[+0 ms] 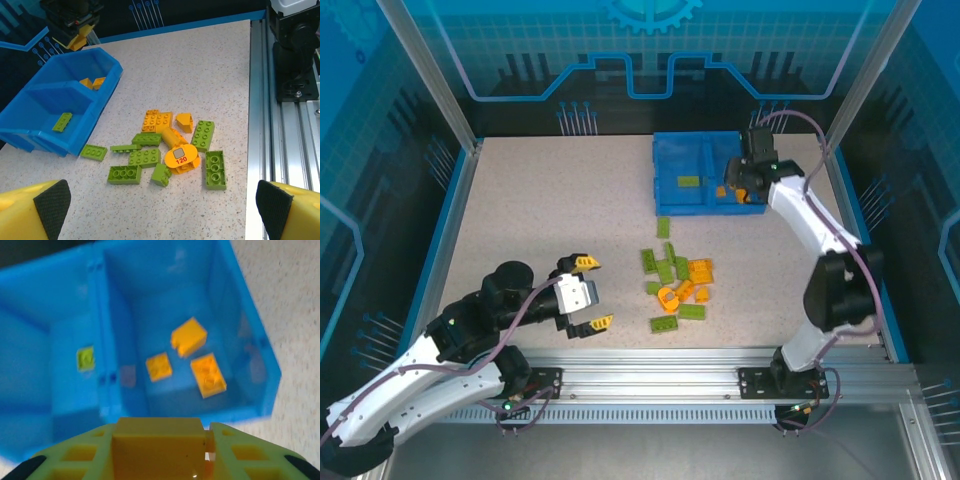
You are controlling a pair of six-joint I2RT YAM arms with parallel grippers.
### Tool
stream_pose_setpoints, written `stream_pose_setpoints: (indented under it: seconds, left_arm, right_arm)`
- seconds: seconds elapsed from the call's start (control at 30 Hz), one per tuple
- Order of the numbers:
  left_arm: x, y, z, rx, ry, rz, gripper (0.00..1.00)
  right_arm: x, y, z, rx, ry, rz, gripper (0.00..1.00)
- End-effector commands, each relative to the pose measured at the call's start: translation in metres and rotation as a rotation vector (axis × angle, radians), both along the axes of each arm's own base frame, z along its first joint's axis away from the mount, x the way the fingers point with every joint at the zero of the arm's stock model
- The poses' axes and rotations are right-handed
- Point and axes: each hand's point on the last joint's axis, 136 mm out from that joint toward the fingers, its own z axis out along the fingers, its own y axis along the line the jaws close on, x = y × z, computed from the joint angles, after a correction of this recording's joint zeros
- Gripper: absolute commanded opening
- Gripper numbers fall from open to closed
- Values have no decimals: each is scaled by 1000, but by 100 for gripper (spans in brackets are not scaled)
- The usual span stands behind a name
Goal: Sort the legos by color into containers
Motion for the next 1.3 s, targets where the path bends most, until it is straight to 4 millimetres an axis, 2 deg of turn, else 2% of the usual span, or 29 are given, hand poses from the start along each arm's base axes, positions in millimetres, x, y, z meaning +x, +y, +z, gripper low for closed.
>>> stream_pose_setpoints:
  seconds: [0.0,0.13,0.23,0.3,0.37,0.4,0.5,0.53,0.7,0.83,0.9,1.0,1.07,1.13,1.2,1.27]
  left_arm:
    - [5,3,3,-25,-5,41,99]
    - [7,6,7,-46,-7,64,99]
    - [8,6,6,-51,-6,76,99]
    - [11,7,6,-51,-6,89,99]
    - [14,7,3,-43,-6,103,99]
    - [15,7,2,-39,-4,106,99]
    - [18,7,0,-34,-2,121,99]
    - [19,7,1,-37,-2,126,99]
    - [31,7,13,-102,33,205,99]
    - [59,5,34,-274,213,406,99]
    - [80,5,27,-350,348,561,99]
    - [110,7,-2,-414,549,834,99]
    - [128,15,-29,-453,667,1078,99]
    - [137,17,-55,-431,746,1244,99]
    - [145,11,-73,-405,818,1355,99]
    - [153,-5,-91,-354,897,1411,99]
  right_arm:
    - [30,-10,-37,-46,111,7,38]
    - [61,-23,-68,-41,213,-32,40]
    - [73,-26,-93,-21,279,-36,44]
    - [77,-25,-102,-19,302,-32,47]
    - [80,-21,-94,-6,296,-20,57]
    - [81,-19,-98,-2,309,-12,59]
    - [82,-17,-82,7,293,-1,61]
    - [80,-17,-63,14,260,2,61]
    - [57,-9,-22,51,199,32,62]
    - [11,14,12,146,142,117,66]
    - [-19,33,31,202,91,199,68]
    - [-74,58,51,236,46,311,70]
    - [-113,76,57,246,33,394,72]
    - [-148,90,58,247,33,460,75]
    - [-179,100,54,253,44,514,78]
    - [-207,108,48,267,68,559,84]
